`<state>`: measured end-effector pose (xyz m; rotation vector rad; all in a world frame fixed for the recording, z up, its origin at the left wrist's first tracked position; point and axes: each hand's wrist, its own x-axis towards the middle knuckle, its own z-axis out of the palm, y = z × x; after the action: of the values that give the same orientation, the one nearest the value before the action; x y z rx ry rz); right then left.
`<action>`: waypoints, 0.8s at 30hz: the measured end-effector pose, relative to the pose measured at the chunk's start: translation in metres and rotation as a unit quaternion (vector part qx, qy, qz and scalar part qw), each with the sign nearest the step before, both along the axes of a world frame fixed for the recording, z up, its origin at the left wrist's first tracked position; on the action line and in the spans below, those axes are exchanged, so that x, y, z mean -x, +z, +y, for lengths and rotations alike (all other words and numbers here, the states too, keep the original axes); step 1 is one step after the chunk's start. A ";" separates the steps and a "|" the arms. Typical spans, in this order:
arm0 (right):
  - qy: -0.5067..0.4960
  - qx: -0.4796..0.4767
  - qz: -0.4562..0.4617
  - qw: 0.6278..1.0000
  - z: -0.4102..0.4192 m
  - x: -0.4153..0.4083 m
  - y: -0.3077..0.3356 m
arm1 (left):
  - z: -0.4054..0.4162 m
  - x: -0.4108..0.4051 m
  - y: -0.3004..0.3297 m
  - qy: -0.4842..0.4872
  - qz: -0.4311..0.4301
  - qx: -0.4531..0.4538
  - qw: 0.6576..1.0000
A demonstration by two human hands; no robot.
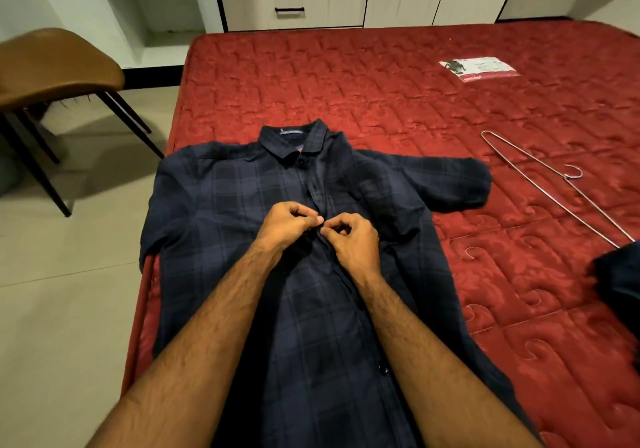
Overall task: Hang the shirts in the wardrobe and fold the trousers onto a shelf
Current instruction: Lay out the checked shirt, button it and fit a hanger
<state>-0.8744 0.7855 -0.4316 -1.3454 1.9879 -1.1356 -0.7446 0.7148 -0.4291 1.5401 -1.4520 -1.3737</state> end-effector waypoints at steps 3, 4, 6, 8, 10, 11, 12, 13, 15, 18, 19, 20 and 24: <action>-0.008 -0.003 -0.002 1.000 -0.001 -0.003 0.002 | 0.000 -0.001 0.001 -0.012 -0.011 0.003 1.000; -0.013 -0.006 -0.002 1.000 -0.002 -0.004 0.003 | 0.000 -0.001 0.003 -0.014 -0.014 0.002 1.000; -0.022 -0.015 0.000 1.000 -0.004 -0.005 0.006 | 0.001 0.000 0.006 -0.016 -0.021 0.001 1.000; -0.027 -0.020 -0.002 0.999 -0.004 -0.006 0.008 | 0.002 0.001 0.005 -0.016 -0.031 0.008 0.999; -0.031 -0.018 -0.007 0.999 -0.004 -0.006 0.008 | 0.003 0.001 0.002 -0.009 -0.043 0.018 0.999; -0.031 -0.020 -0.009 0.999 -0.004 -0.006 0.007 | 0.003 0.001 0.001 -0.004 -0.048 0.019 0.999; -0.028 -0.022 -0.009 0.999 -0.004 -0.006 0.007 | 0.004 0.002 0.002 0.001 -0.052 0.021 0.998; -0.025 -0.026 -0.008 0.999 -0.005 -0.006 0.007 | 0.005 0.003 0.003 0.008 -0.054 0.024 0.998; -0.019 -0.036 -0.007 0.999 -0.006 -0.004 0.008 | 0.009 0.005 0.004 0.027 -0.067 0.036 0.997; -0.010 -0.060 0.015 0.998 -0.006 -0.003 0.010 | 0.016 0.010 0.003 0.061 -0.084 0.053 0.993; -0.011 -0.069 0.030 0.997 -0.005 -0.004 0.012 | 0.017 0.010 0.002 0.066 -0.080 0.051 0.993; -0.012 -0.077 0.041 0.996 -0.005 -0.004 0.014 | 0.016 0.011 0.002 0.068 -0.073 0.044 0.994; 0.001 -0.100 0.021 0.995 -0.007 -0.002 0.021 | 0.009 0.009 0.003 0.072 -0.009 -0.007 0.997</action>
<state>-0.8727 0.7787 -0.4108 -1.2772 2.0678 -0.8870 -0.7534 0.7242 -0.4262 1.6368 -1.3181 -1.2913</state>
